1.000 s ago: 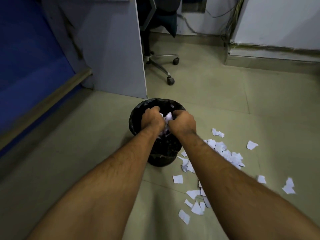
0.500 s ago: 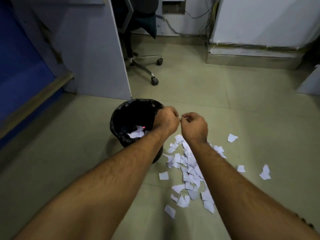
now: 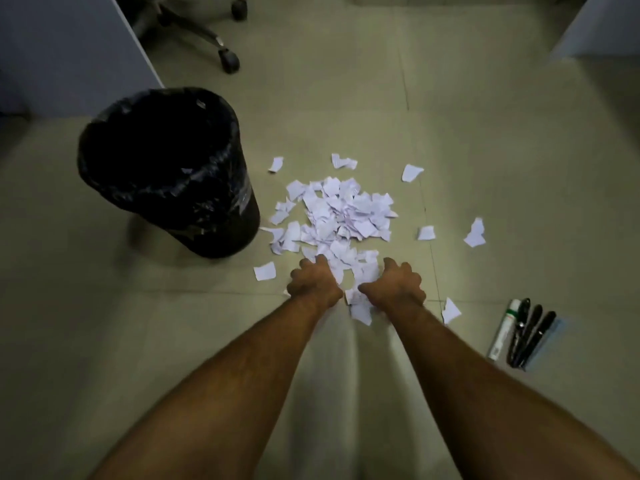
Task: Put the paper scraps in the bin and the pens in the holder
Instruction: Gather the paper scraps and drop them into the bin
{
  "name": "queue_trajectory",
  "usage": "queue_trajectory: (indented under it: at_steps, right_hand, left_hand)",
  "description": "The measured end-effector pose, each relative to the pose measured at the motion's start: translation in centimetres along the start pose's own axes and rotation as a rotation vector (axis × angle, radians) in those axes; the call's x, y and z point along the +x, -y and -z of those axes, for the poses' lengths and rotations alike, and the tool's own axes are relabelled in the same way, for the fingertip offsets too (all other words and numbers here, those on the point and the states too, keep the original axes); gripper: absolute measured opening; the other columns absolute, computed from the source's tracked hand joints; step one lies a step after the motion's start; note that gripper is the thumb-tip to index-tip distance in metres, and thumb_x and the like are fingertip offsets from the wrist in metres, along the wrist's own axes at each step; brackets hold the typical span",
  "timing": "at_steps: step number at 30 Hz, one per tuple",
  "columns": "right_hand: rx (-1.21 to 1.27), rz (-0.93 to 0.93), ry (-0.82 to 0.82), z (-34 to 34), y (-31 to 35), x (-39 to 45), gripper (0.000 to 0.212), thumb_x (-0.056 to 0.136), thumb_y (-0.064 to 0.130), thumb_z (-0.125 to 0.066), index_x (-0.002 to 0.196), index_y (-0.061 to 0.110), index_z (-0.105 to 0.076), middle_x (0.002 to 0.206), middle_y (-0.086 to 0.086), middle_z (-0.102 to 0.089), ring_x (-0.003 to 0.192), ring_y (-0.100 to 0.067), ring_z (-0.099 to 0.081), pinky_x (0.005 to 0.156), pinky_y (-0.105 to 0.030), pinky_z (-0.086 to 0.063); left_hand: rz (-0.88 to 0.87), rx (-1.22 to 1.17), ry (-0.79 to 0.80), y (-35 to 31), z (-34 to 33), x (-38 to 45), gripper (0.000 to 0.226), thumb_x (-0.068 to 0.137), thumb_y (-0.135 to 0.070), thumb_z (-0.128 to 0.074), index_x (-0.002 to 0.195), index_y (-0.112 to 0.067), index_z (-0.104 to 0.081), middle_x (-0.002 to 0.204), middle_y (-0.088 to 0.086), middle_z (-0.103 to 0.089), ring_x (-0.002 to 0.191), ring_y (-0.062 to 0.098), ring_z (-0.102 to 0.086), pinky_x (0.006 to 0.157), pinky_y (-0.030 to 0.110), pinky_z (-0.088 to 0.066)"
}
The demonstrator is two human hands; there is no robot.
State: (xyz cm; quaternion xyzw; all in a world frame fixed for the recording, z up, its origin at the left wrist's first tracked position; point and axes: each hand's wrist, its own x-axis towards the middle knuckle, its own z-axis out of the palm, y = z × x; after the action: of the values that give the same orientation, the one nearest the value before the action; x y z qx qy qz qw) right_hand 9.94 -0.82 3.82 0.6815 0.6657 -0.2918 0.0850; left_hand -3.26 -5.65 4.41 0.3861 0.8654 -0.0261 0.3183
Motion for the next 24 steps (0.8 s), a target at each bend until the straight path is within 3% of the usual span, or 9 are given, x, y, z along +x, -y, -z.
queue_trajectory:
  at_steps: [3, 5, 10, 12, 15, 17, 21, 24]
  right_hand:
    - [-0.086, 0.073, 0.017, -2.8, -1.1, 0.3, 0.092, 0.066, 0.068, -0.070, 0.140, 0.024, -0.036, 0.145, -0.014, -0.034, 0.130, -0.039, -0.037, 0.099, -0.045, -0.042]
    - [-0.154, 0.110, -0.004, -4.2, -0.9, 0.4, 0.100, 0.067, 0.073, -0.063, 0.147, 0.027, -0.027, 0.154, -0.014, -0.025, 0.134, -0.041, -0.032, 0.101, -0.048, -0.042]
    - [-0.178, 0.302, -0.188, -4.7, -0.9, 1.1, 0.075, 0.080, 0.049, -0.060, 0.146, 0.024, -0.036, 0.141, -0.012, -0.045, 0.113, -0.037, -0.048, 0.085, -0.038, -0.046]
    - [-0.162, 0.308, -0.176, -4.2, -1.1, 2.0, 0.084, 0.078, 0.042, -0.068, 0.150, 0.025, -0.028, 0.138, -0.011, -0.044, 0.112, -0.035, -0.048, 0.084, -0.038, -0.047]
    - [-0.138, 0.299, -0.141, -3.3, -0.8, 3.4, 0.112, 0.069, 0.046, -0.081, 0.154, 0.026, -0.011, 0.152, -0.016, -0.026, 0.121, -0.038, -0.044, 0.091, -0.042, -0.048]
    - [-0.158, 0.319, -0.100, -2.9, -0.4, 4.2, 0.116, 0.066, 0.048, -0.083, 0.155, 0.028, -0.011, 0.153, -0.016, -0.023, 0.123, -0.039, -0.041, 0.094, -0.043, -0.047]
    - [-0.244, 0.341, 0.013, -2.1, 0.2, 4.7, 0.090, 0.067, 0.046, -0.080, 0.144, 0.031, -0.036, 0.142, -0.010, -0.034, 0.121, -0.036, -0.040, 0.093, -0.038, -0.045]
    - [-0.229, 0.430, -0.055, -3.0, -0.4, 3.5, 0.055, 0.078, 0.035, -0.070, 0.130, 0.024, -0.054, 0.136, -0.010, -0.044, 0.113, -0.036, -0.046, 0.087, -0.036, -0.045]
  left_hand:
    - [0.098, -0.012, 0.031, 0.8, -1.8, 0.4, 0.091, 0.071, -0.056, -0.069, 0.145, -0.031, -0.023, 0.144, 0.016, -0.028, 0.130, 0.042, -0.035, 0.098, 0.052, -0.046]
    - [0.073, 0.022, 0.029, 0.7, -2.9, 0.6, 0.092, 0.073, -0.054, -0.069, 0.148, -0.033, -0.021, 0.149, 0.016, -0.022, 0.133, 0.043, -0.029, 0.099, 0.053, -0.045]
    - [-0.182, 0.155, -0.196, 0.0, -3.7, 0.5, 0.064, 0.085, -0.020, -0.066, 0.141, -0.021, -0.035, 0.134, 0.015, -0.043, 0.116, 0.033, -0.050, 0.086, 0.040, -0.052]
    - [-0.194, 0.205, -0.256, -0.3, -3.4, 1.2, 0.073, 0.081, -0.022, -0.071, 0.142, -0.019, -0.032, 0.139, 0.017, -0.038, 0.119, 0.033, -0.048, 0.084, 0.039, -0.053]
    - [-0.247, 0.315, -0.103, -0.7, -2.4, 3.1, 0.110, 0.075, -0.031, -0.080, 0.155, -0.024, -0.004, 0.159, 0.021, -0.008, 0.140, 0.045, -0.025, 0.101, 0.047, -0.046]
    - [-0.286, 0.388, -0.001, -1.2, -1.5, 3.9, 0.118, 0.073, -0.035, -0.082, 0.155, -0.029, 0.002, 0.161, 0.019, -0.003, 0.143, 0.046, -0.019, 0.105, 0.049, -0.040]
    - [-0.416, 0.546, -0.035, -1.7, -1.4, 3.5, 0.086, 0.077, -0.033, -0.080, 0.146, -0.022, -0.031, 0.148, 0.018, -0.035, 0.130, 0.034, -0.042, 0.099, 0.039, -0.043]
    - [-0.461, 0.473, -0.119, -0.5, -2.7, 2.9, 0.060, 0.078, -0.025, -0.075, 0.131, -0.018, -0.048, 0.133, 0.014, -0.050, 0.115, 0.030, -0.056, 0.089, 0.035, -0.048]
